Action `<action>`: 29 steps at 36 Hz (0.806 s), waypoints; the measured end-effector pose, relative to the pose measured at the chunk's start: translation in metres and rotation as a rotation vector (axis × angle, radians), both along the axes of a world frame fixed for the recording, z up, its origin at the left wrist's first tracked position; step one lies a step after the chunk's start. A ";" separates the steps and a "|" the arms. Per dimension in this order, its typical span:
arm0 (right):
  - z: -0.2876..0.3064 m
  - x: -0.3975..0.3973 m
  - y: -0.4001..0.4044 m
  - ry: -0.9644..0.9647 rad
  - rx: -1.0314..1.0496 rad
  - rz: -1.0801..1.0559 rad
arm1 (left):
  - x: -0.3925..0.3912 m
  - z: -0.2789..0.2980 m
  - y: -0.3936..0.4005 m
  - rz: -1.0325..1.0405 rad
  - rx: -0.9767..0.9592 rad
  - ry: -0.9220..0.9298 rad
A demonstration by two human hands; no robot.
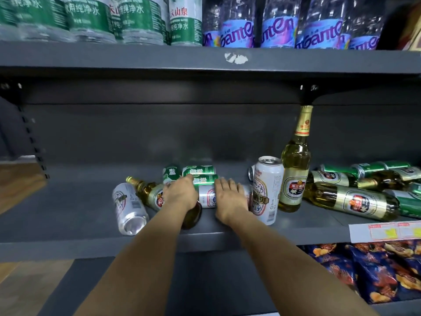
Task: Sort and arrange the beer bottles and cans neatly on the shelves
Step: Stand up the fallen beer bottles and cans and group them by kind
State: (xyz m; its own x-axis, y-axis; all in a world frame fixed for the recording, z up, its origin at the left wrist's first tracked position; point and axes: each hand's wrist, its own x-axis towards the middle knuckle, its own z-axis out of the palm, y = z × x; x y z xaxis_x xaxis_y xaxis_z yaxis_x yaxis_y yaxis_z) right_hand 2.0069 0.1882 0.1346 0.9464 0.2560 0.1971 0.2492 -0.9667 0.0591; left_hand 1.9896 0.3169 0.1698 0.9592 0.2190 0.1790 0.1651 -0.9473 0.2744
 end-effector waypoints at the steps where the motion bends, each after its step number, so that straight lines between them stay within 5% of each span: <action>1: -0.002 0.002 0.002 0.009 -0.013 -0.007 | 0.002 0.000 0.001 0.002 -0.008 0.007; 11: -0.007 0.008 -0.006 -0.185 0.117 0.012 | 0.015 0.000 0.001 -0.072 -0.165 -0.054; 19: 0.011 0.011 -0.004 -0.153 0.775 0.005 | 0.019 0.010 -0.013 -0.234 -0.654 -0.159; 22: 0.012 0.010 0.001 -0.135 0.970 -0.007 | 0.019 0.013 -0.020 -0.301 -0.699 -0.197; 29: 0.016 0.011 -0.003 -0.104 0.911 -0.046 | 0.027 0.015 -0.026 -0.198 -0.707 -0.272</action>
State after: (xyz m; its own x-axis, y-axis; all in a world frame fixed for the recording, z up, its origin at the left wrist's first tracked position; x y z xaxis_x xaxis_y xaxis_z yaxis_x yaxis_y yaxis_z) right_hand 2.0175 0.1856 0.1509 0.9178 -0.0780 0.3892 0.2453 -0.6594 -0.7106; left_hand 2.0171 0.2913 0.1848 0.9347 0.1983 0.2951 -0.1482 -0.5371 0.8304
